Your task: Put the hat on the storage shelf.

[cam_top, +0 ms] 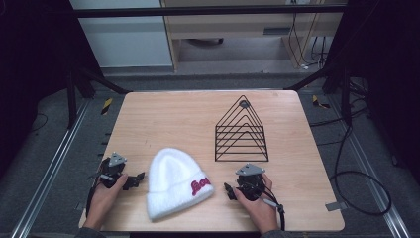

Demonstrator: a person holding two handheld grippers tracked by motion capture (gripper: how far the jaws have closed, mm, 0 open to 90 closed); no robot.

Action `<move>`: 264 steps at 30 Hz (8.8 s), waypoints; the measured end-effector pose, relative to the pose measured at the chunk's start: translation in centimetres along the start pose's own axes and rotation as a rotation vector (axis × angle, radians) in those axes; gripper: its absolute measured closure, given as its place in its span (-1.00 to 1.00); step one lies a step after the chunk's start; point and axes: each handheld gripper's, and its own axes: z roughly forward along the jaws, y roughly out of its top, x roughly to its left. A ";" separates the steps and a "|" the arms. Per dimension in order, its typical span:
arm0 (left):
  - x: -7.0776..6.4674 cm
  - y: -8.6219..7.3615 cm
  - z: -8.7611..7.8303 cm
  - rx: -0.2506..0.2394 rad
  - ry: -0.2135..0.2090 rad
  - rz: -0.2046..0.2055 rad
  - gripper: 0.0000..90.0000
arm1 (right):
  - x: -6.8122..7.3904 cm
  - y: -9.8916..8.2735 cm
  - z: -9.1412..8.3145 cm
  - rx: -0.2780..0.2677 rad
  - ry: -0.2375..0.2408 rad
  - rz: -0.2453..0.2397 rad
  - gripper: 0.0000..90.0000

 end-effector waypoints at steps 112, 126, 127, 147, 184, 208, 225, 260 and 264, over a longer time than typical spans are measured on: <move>-6.4 11.1 -0.7 0.062 -0.174 0.166 0.81 | 3.2 5.5 -3.5 0.031 0.104 -0.090 -0.02; -9.2 14.0 -6.1 -0.074 -0.152 0.294 0.82 | 2.3 4.9 -4.2 0.022 0.083 -0.066 -0.06; -9.5 14.3 -6.5 -0.088 -0.151 0.298 0.82 | 2.2 4.9 -4.3 0.019 0.082 -0.068 -0.06; -9.6 20.6 -13.3 -0.250 -0.169 0.381 0.82 | 1.0 5.6 -5.7 -0.055 0.072 -0.028 -0.20; -14.6 26.5 -16.9 -0.371 -0.266 0.570 0.81 | 1.2 11.6 -9.0 -0.211 0.147 -0.151 -0.38; -14.6 27.0 -15.8 -0.394 -0.326 0.557 0.81 | -0.5 13.5 -6.1 -0.194 0.220 -0.157 -0.23; -14.3 27.5 -14.9 -0.409 -0.401 0.527 0.82 | 0.6 14.8 -5.3 -0.190 0.324 -0.216 0.17; -15.9 34.2 -13.1 -0.543 -0.259 0.365 0.81 | -7.5 19.2 -14.4 -0.267 0.104 -0.201 0.72; -16.0 34.8 -12.4 -0.550 -0.258 0.349 0.81 | -8.5 19.7 -14.4 -0.276 0.082 -0.188 0.72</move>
